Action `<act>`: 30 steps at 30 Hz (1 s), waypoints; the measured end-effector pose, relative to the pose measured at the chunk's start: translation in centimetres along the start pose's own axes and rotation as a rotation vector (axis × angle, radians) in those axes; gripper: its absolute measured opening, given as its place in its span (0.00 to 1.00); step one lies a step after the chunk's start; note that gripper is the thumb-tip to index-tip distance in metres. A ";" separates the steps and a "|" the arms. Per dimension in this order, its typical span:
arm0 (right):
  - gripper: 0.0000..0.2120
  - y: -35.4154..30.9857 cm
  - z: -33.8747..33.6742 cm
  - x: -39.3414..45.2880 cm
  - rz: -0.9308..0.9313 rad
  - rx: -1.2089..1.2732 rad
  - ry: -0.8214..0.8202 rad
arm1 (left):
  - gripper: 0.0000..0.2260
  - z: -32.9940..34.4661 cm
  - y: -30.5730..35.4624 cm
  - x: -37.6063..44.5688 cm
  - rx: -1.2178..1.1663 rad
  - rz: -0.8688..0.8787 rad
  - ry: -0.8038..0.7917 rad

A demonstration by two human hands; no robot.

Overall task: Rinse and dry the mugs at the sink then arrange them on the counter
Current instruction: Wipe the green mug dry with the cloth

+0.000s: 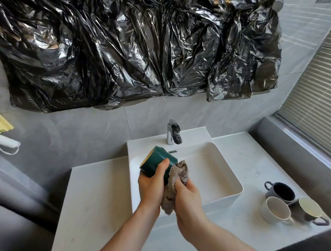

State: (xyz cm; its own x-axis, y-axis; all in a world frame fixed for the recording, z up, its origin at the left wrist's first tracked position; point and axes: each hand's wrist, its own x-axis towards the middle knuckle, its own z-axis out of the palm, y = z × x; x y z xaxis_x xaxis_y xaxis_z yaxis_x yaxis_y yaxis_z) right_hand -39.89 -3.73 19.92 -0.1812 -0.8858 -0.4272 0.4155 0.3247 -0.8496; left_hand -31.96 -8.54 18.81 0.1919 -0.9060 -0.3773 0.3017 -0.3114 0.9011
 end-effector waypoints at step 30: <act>0.07 14.7 1.9 4.2 0.382 -0.883 -0.475 | 0.38 -22.7 -6.7 -2.2 0.776 0.255 0.352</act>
State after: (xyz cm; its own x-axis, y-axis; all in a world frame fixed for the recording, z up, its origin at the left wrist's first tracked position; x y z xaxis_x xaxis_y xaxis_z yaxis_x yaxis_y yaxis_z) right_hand -32.88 -3.31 6.16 0.2689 -0.6515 -0.7094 -0.4546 0.5635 -0.6898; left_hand -13.20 2.05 8.73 0.4817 -0.8732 -0.0737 -0.4825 -0.3345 0.8095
